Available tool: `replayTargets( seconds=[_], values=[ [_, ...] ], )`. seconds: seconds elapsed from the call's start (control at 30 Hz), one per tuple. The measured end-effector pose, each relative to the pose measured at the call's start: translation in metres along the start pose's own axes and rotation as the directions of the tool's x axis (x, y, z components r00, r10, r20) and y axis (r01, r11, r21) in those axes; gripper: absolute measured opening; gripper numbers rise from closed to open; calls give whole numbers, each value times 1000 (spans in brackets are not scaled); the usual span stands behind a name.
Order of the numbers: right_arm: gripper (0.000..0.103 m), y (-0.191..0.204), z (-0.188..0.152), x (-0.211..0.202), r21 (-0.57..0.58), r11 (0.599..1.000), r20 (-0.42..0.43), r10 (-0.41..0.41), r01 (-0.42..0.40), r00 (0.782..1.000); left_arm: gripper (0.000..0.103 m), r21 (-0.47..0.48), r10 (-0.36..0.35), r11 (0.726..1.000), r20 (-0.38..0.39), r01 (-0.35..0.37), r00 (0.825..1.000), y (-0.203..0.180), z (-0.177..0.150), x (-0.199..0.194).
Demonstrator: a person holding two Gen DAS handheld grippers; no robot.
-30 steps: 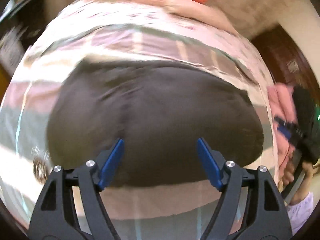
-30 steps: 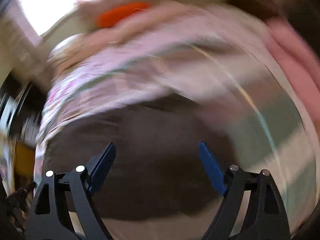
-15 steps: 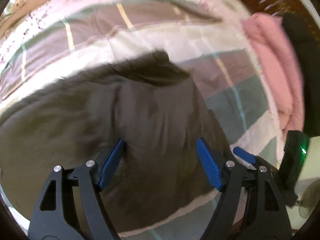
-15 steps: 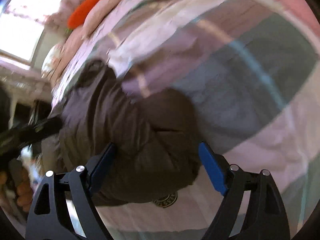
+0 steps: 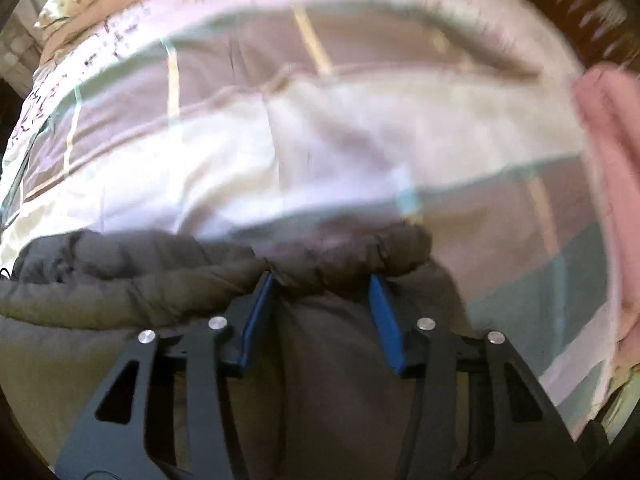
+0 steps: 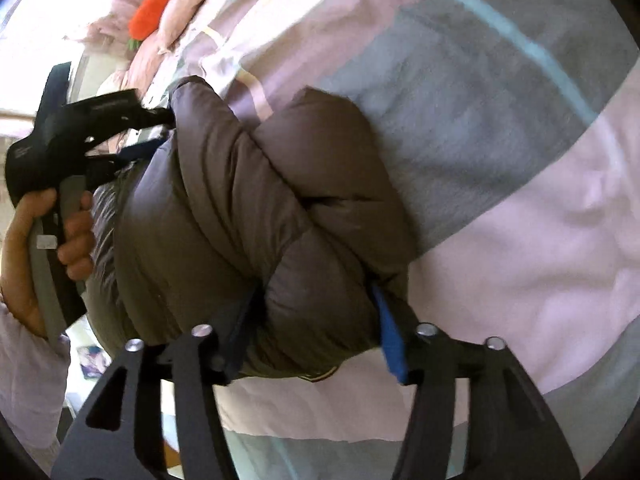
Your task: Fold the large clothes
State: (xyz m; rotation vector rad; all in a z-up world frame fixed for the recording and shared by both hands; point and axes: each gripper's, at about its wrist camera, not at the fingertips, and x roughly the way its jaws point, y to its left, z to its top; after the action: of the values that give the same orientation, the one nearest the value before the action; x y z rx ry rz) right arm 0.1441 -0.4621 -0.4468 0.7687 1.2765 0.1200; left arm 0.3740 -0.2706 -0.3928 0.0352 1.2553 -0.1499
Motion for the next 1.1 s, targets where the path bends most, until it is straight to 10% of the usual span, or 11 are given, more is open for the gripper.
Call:
replayTargets(
  seconds=[0.1,0.2,0.53,0.67,0.83,0.87,0.93,1.0,1.1],
  values=[
    [74,-1,-6,-31,8,999,125,-51,50,991,75,39,-6,999,199,-2,980,25,-20,-67],
    [74,7,-11,-55,11,998,213,-62,61,975,77,19,16,1000,297,-23,955,75,-54,-123],
    [73,228,-6,21,-426,904,100,68,-18,993,71,-149,223,967,114,-205,968,220,-99,-82],
    [70,286,-19,85,-582,801,96,-100,137,990,71,-148,233,966,151,-211,961,235,-92,-84],
    [69,202,40,78,-339,870,204,-304,358,931,68,-346,422,851,2,-395,907,369,-103,-82],
    [69,177,53,63,-242,869,241,-378,432,894,58,-384,478,800,-54,-460,876,407,-114,-88],
    [68,154,68,41,-115,900,250,-383,420,889,54,-410,536,761,-41,-503,843,442,-130,-109],
    [68,176,66,36,-132,918,278,-327,373,903,58,-442,515,777,38,-448,857,447,-137,-130],
    [68,261,40,73,-350,885,243,-233,309,942,65,-391,354,878,140,-277,925,405,-124,-132]
  ],
)
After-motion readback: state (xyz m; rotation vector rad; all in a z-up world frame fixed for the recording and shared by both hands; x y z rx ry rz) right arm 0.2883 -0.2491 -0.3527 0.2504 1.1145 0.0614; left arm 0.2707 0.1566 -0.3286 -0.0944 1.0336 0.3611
